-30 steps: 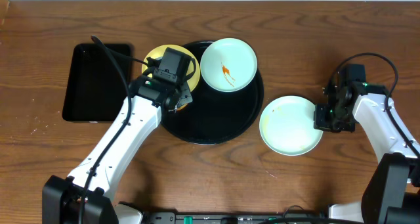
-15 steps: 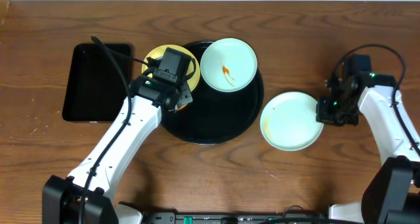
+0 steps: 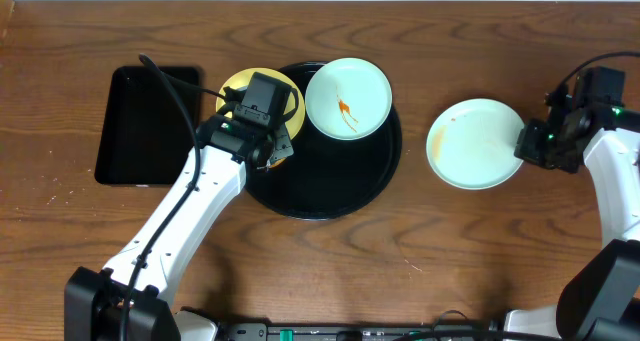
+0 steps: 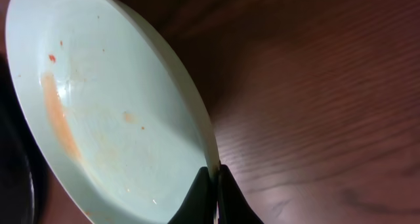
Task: Clean dirty plates on tray and stack at the side
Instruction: 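Push the green plate further right with the right gripper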
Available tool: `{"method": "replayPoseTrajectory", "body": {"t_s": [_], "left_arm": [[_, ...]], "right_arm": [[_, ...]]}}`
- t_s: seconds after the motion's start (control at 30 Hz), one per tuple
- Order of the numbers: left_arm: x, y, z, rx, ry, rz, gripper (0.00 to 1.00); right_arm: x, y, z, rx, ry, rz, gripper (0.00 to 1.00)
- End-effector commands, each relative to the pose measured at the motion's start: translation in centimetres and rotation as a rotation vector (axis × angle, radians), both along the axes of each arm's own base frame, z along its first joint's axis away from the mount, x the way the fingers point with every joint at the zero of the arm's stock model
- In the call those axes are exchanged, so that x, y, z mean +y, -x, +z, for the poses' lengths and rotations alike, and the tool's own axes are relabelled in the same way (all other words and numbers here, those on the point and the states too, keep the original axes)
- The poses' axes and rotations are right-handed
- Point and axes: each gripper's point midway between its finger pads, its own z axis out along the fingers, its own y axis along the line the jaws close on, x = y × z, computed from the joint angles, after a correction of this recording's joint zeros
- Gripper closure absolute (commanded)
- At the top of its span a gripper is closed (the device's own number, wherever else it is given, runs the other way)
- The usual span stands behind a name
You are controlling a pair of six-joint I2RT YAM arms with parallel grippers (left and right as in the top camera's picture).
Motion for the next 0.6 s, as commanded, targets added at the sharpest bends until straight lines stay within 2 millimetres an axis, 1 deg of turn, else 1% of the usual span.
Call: {"method": "replayPoseTrajectory", "body": {"t_s": [0.0,0.07,0.17,0.27,0.33,0.43,0.5,0.53,0.57], "left_arm": [[-0.1,-0.2,0.3,-0.008,-0.008,-0.016,0.92],[-0.1,-0.1,0.2,-0.004,-0.006,-0.016,0.93],[-0.1,-0.1,0.2,-0.004,-0.006,-0.017,0.93],[-0.1,-0.1,0.2,-0.005,-0.007,-0.017,0.92],[-0.1,-0.1,0.2,-0.005,-0.007,-0.017,0.92],[-0.1,-0.1,0.2,-0.005,-0.007,-0.017,0.93],[-0.1,-0.1,0.2,-0.005,-0.006,-0.017,0.93],[-0.1,-0.1,0.2,-0.006,-0.006,-0.016,0.92],[-0.1,-0.1,0.2,-0.006,-0.006,-0.016,0.93]], "right_arm": [[-1.1,0.1,-0.7,0.014,0.022,-0.042,0.99],[-1.5,0.4,-1.7,0.041,0.034,-0.051,0.99],[-1.9,1.0,-3.7,0.095,0.047,-0.061,0.99],[-2.5,1.2,-5.3,0.135,0.065,-0.094,0.99],[-2.6,1.0,-6.0,0.145,0.060,-0.104,0.99],[-2.7,0.9,-6.3,0.148,0.060,-0.117,0.98],[-2.7,0.9,-6.3,0.147,0.060,-0.118,0.82],[-2.7,0.8,-6.2,0.146,0.061,-0.117,0.76],[-2.7,0.8,-6.2,0.147,0.060,-0.117,0.73]]}}
